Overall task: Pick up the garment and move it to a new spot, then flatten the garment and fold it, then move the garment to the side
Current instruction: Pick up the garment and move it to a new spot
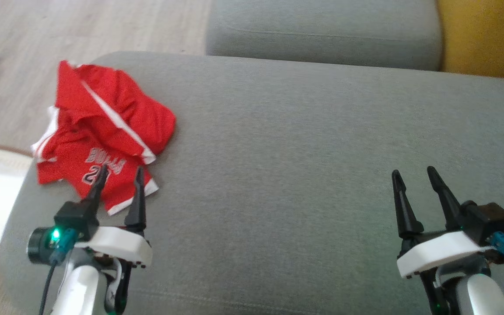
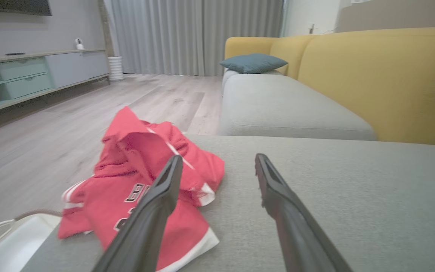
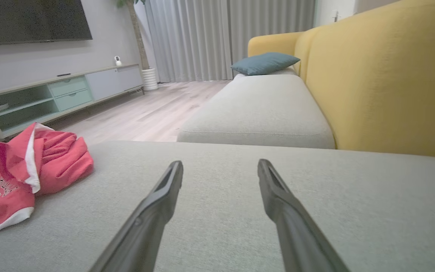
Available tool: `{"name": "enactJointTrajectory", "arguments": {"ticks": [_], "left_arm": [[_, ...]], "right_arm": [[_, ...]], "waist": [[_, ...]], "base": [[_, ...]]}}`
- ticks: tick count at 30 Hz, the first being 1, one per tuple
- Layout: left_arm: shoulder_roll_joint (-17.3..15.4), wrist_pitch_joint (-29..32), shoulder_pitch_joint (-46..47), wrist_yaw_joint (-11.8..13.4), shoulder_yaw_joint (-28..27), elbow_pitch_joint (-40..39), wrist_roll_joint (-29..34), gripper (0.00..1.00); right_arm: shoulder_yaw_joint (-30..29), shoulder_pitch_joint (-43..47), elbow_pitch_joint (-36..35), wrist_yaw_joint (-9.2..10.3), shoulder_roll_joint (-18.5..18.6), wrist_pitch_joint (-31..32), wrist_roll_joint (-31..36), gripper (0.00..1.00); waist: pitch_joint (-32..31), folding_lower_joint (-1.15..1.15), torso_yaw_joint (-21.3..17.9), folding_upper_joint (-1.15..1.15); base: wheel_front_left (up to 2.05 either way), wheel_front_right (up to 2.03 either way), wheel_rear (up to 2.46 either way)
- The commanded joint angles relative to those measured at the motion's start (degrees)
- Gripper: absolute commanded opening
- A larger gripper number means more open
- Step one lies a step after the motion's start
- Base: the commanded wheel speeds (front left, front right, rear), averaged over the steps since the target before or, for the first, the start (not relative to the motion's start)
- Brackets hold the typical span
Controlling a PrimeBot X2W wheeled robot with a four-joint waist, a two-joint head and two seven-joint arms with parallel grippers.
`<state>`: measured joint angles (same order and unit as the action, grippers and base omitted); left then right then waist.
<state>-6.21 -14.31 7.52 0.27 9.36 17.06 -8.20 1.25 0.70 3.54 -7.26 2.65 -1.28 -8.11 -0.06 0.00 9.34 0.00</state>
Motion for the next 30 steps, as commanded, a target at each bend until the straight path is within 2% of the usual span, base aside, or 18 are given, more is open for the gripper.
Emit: {"name": "enactJointTrajectory", "arguments": {"ticks": [1, 7, 14, 24, 30], "left_arm": [[-0.86, -0.69, 2.86, 0.45, -2.84, -1.57, -0.25, 1.0], [-1.65, -0.69, 2.22, 1.12, -4.88, -2.07, -0.83, 1.0], [-1.95, -0.69, 1.34, 1.39, -6.42, -2.78, -1.27, 1.0], [-1.4, -0.69, 0.95, 1.34, -7.15, -3.37, -1.32, 1.0], [-1.22, -0.69, 4.53, 0.81, -7.37, -2.75, -1.61, 1.0]], "right_arm": [[1.92, -2.14, -2.73, -0.23, 0.24, 0.18, -0.26, 1.0], [3.85, -2.46, -4.36, -0.23, 0.23, 1.01, -0.34, 1.0], [4.64, -2.8, -5.08, -0.23, 0.23, 1.44, -0.29, 1.0], [4.92, -3.26, -5.81, -0.23, 0.23, 1.97, 0.1, 1.0], [4.72, -4.54, -7.47, -0.23, 0.62, 3.23, 0.77, 1.0]], "waist": [[0.17, 0.0, 2.58, 0.0], [0.79, 0.0, 7.55, 0.0], [1.27, 0.0, 10.09, 0.0], [2.4, 0.0, 9.76, 0.0], [6.48, 0.0, 8.35, 0.0]], "base": [[0.0, 0.0, 0.0], [0.0, 0.0, 0.0], [0.0, 0.0, 0.0], [0.0, 0.0, 0.0], [0.0, 0.0, 0.0]]}}
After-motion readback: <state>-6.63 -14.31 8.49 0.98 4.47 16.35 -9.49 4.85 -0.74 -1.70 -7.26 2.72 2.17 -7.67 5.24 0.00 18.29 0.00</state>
